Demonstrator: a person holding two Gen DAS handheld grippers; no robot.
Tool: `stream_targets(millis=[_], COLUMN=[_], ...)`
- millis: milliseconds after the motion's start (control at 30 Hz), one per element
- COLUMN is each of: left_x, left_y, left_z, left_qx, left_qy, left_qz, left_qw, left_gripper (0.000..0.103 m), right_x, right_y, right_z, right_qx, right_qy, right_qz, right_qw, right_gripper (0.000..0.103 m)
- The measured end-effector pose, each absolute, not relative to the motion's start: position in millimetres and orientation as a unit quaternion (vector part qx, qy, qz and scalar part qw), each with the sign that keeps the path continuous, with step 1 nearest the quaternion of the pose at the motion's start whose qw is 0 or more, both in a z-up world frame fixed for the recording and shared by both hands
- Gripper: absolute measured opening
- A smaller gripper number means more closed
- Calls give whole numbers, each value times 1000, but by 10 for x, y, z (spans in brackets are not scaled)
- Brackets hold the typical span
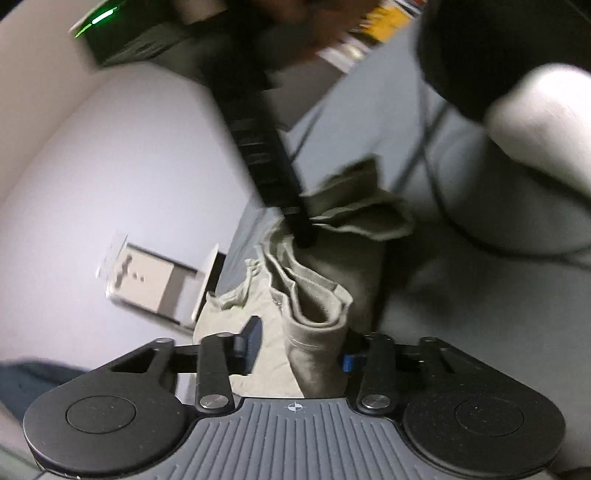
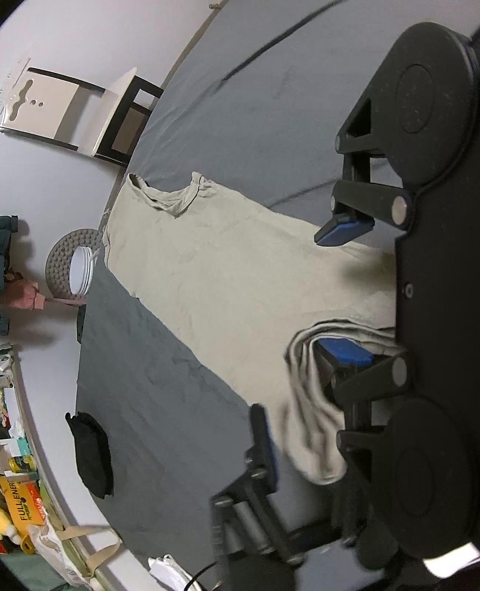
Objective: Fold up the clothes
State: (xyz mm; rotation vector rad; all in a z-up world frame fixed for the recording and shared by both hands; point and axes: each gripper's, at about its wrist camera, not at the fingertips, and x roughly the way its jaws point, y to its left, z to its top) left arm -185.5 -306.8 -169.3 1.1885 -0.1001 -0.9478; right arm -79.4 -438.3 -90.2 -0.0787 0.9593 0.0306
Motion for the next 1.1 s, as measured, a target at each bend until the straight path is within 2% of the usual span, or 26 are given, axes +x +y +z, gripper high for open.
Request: stream_targets(millis=[67, 167, 200, 233, 300, 467, 567, 700, 867, 933, 967, 1033, 1100], left_x=[-1797, -1596, -1503, -1433, -1290, -1001, -897, -894, -964, -984, -988, -987, -1009], left_y=[-3068, -3097, -3116, -3125, -3139, -3088, -3002, -2953, -2861, -2832, -2813, -2783, -2748], left_z=[-1605, -1379, -1313, -1255, -1147, -938, -885, -836, -802, -778, -773, -784, -789], left_qx=[519, 448, 423, 402, 362, 291, 277, 275, 277, 281, 280, 278, 277], left_qy=[-30, 55, 83, 104, 143, 202, 206, 200, 191, 189, 189, 191, 190], left_qz=[-436, -463, -468, -470, -474, -480, -480, -482, -489, -491, -493, -497, -501], left_qw=[735, 763, 771, 779, 790, 803, 807, 807, 805, 803, 802, 799, 797], left_gripper=[17, 10, 8, 8, 7, 7, 7, 7, 7, 7, 7, 7, 7], right_x=[-795, -810, -824, -849, -912, -1081, -1092, -1055, -1027, -1032, -1046, -1073, -1082], right_y=[-4387, -4361, -4337, -4298, -4199, -3750, -3460, -3257, -3309, -3406, -3470, -3594, -3708], right_z=[-914, -919, -916, -909, -891, -929, -1110, -1406, -1472, -1397, -1342, -1241, -1163], right_qx=[-39, -41, -46, -56, -79, -173, -304, -442, -474, -466, -457, -429, -395], right_qy=[462, 462, 460, 455, 441, 404, 380, 364, 359, 356, 356, 364, 379], right_qz=[14, 15, 16, 16, 11, -4, -47, -74, -81, -85, -83, -62, -38], right_qw=[886, 886, 887, 888, 894, 898, 872, 816, 800, 805, 811, 824, 836], right_gripper=[54, 56, 60, 65, 81, 89, 96, 96, 96, 94, 89, 72, 44])
